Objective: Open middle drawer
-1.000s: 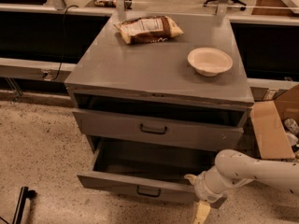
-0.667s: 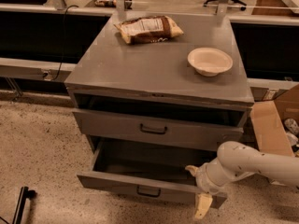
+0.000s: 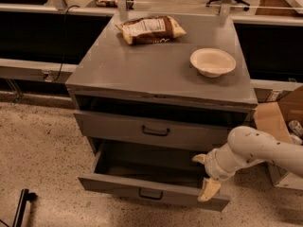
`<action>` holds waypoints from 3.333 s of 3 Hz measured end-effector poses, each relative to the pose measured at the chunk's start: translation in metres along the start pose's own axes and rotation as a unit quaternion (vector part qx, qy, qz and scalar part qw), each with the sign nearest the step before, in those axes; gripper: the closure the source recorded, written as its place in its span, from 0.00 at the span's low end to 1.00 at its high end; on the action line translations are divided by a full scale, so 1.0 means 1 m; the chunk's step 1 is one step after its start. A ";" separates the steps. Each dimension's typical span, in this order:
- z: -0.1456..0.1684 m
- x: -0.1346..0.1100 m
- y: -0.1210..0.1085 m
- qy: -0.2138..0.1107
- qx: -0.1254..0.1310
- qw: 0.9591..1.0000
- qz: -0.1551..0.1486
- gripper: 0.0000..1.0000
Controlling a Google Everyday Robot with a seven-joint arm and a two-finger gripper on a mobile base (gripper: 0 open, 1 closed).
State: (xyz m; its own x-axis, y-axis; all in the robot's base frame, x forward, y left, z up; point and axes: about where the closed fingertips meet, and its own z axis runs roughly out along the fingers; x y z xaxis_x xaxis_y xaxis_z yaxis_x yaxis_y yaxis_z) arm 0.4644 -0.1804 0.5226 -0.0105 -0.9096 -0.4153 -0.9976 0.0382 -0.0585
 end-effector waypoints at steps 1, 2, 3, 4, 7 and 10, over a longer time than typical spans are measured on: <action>0.001 0.017 -0.013 0.005 0.011 1.000 0.011 0.43; 0.002 0.016 -0.011 0.005 0.010 1.000 0.011 0.64; 0.018 0.013 -0.017 -0.008 0.028 1.000 0.005 0.87; 0.044 0.012 -0.024 -0.028 0.069 0.997 0.011 1.00; 0.107 0.014 -0.047 -0.049 0.066 0.997 0.010 1.00; 0.095 0.038 0.040 -0.062 -0.119 0.991 -0.006 1.00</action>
Offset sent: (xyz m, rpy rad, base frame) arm 0.0113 -0.0138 -0.0066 -0.0081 -0.0099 -0.0277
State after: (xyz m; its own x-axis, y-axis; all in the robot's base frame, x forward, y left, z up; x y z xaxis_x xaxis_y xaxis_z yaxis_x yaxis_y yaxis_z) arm 0.4308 -0.1740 0.4179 -0.0042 -0.8508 -0.5254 -0.9858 -0.0847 0.1450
